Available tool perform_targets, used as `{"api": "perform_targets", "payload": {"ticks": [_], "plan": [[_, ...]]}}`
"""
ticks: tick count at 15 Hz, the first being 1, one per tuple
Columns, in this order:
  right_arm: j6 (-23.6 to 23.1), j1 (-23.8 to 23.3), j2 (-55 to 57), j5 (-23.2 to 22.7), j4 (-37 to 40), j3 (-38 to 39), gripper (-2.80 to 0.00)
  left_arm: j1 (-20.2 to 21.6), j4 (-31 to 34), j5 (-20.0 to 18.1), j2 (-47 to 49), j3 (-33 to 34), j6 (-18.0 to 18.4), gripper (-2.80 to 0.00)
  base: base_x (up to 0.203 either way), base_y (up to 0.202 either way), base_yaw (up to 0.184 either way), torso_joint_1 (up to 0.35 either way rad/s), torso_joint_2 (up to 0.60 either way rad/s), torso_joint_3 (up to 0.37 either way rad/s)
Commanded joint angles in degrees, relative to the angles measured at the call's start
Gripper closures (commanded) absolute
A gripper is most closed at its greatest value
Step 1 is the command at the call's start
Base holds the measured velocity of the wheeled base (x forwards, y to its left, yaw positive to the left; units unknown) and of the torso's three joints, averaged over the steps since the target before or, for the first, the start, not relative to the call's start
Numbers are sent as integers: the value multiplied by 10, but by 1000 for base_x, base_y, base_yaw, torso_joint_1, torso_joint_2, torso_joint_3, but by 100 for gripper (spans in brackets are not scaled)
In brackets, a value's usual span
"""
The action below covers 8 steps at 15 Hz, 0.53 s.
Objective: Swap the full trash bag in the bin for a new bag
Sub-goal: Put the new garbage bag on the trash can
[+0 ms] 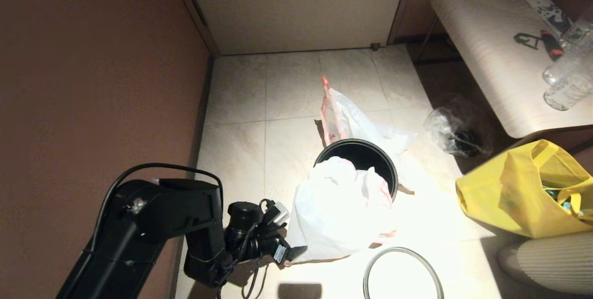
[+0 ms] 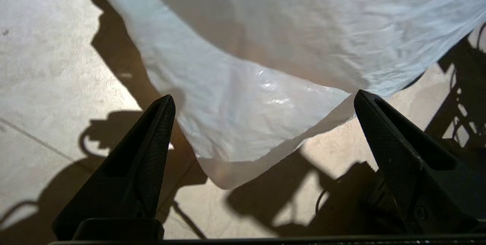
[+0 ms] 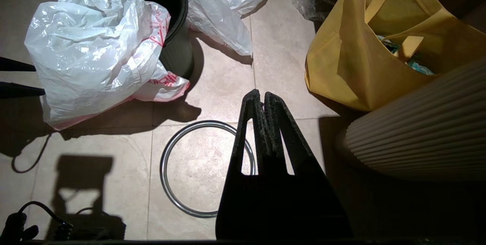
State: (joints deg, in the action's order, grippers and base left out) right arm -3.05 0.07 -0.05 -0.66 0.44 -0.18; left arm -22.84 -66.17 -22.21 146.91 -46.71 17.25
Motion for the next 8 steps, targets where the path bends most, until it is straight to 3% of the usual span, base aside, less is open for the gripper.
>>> {"api": "perform_targets", "payload": {"ticks": [1, 8], "plan": [[0, 0, 0, 0, 0, 0, 0, -8, -4, 0, 3, -6, 1, -280, 0, 0, 0, 0, 0, 0], [0, -1, 0, 0, 0, 0, 0, -18, 6, 1, 4, -20, -2, -280, 0, 0, 0, 0, 0, 0]]}}
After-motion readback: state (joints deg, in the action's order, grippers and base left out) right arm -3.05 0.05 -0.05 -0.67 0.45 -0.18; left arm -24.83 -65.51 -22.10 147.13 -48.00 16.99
